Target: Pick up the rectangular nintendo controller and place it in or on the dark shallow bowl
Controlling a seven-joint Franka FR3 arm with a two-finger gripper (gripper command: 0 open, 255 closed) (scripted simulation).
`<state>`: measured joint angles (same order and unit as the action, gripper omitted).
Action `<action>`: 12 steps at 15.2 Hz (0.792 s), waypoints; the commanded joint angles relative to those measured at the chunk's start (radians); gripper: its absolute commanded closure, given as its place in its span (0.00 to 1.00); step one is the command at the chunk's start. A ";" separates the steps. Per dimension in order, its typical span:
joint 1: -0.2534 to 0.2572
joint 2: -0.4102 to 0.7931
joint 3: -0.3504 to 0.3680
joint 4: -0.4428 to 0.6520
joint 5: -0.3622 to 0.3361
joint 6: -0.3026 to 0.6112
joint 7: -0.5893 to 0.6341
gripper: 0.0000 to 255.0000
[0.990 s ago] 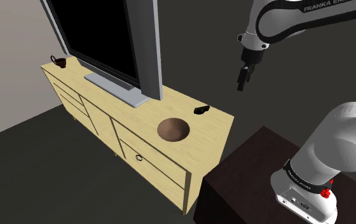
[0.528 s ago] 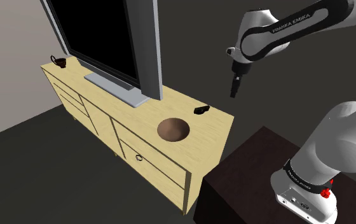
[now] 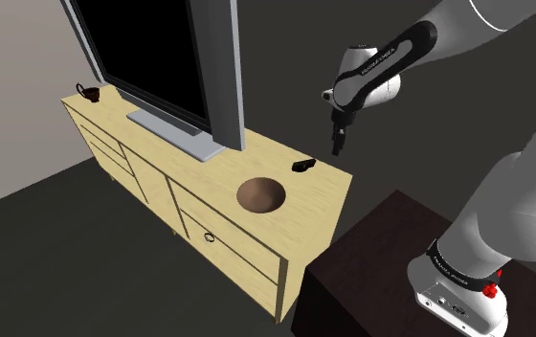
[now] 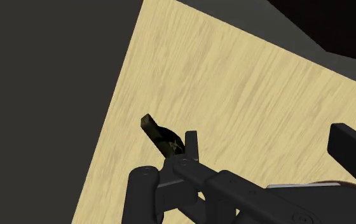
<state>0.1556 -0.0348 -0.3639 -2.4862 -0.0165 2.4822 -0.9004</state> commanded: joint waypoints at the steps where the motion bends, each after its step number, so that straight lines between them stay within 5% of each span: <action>1: 0.006 0.097 -0.002 0.043 0.062 0.055 -0.101 0.00; 7: -0.047 0.356 0.076 0.202 0.226 0.154 -0.367 0.00; 12: -0.115 0.551 0.164 0.364 0.281 0.201 -0.522 0.00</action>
<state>0.0522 0.4744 -0.2183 -2.1578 0.2557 2.6726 -1.3927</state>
